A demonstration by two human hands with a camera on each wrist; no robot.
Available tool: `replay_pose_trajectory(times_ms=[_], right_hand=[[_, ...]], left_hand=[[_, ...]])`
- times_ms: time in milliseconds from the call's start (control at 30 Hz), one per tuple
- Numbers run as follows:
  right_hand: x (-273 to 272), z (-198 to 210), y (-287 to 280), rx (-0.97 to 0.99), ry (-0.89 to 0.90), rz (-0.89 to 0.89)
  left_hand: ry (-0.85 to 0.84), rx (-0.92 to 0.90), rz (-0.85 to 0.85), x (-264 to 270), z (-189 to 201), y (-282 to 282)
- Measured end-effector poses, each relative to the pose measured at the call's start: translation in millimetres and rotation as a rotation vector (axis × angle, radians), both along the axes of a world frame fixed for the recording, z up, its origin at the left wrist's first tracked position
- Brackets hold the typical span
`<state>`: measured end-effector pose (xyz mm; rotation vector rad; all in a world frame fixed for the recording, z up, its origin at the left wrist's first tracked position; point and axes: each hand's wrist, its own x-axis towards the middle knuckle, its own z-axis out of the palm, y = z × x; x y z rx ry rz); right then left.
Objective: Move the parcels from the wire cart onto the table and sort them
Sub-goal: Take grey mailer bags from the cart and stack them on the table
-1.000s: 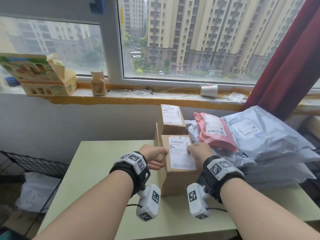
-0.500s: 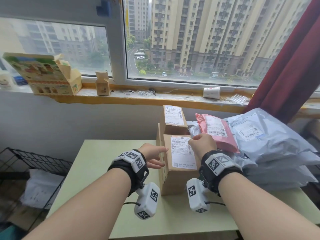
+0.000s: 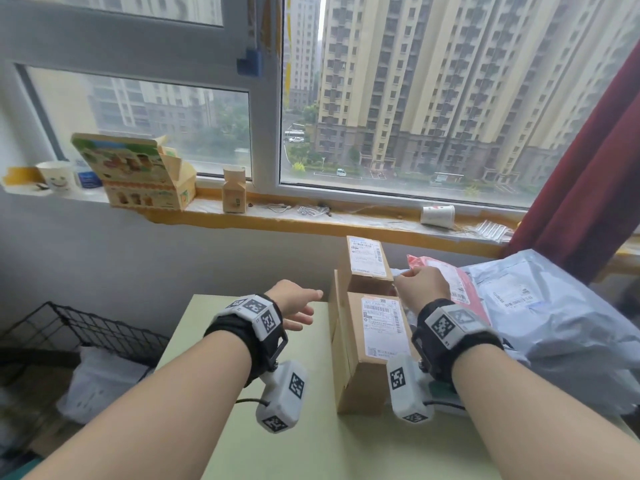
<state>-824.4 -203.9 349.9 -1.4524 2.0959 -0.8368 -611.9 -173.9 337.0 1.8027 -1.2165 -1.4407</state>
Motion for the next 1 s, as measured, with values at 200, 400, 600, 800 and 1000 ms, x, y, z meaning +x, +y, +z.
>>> replay_pose_trajectory(times_ms=[200, 400, 600, 800, 1000], right_hand=[[33, 16, -5, -0.03, -0.03, 0.056], [97, 15, -8, -0.018, -0.087, 0.167], [184, 6, -5, 0.01, -0.108, 0.311], [287, 0, 11, 0.056, -0.144, 0.466], [384, -14, 35, 0.111, -0.168, 0.589]], left_hand=[[-0.013, -0.012, 0.037, 33, 10, 10], [-0.042, -0.019, 0.123, 88, 16, 31], [-0.038, 0.002, 0.253, 156, 12, 57], [-0.023, 0.023, 0.416, 242, 10, 94], [-0.043, 0.053, 0.573, 336, -4, 141]])
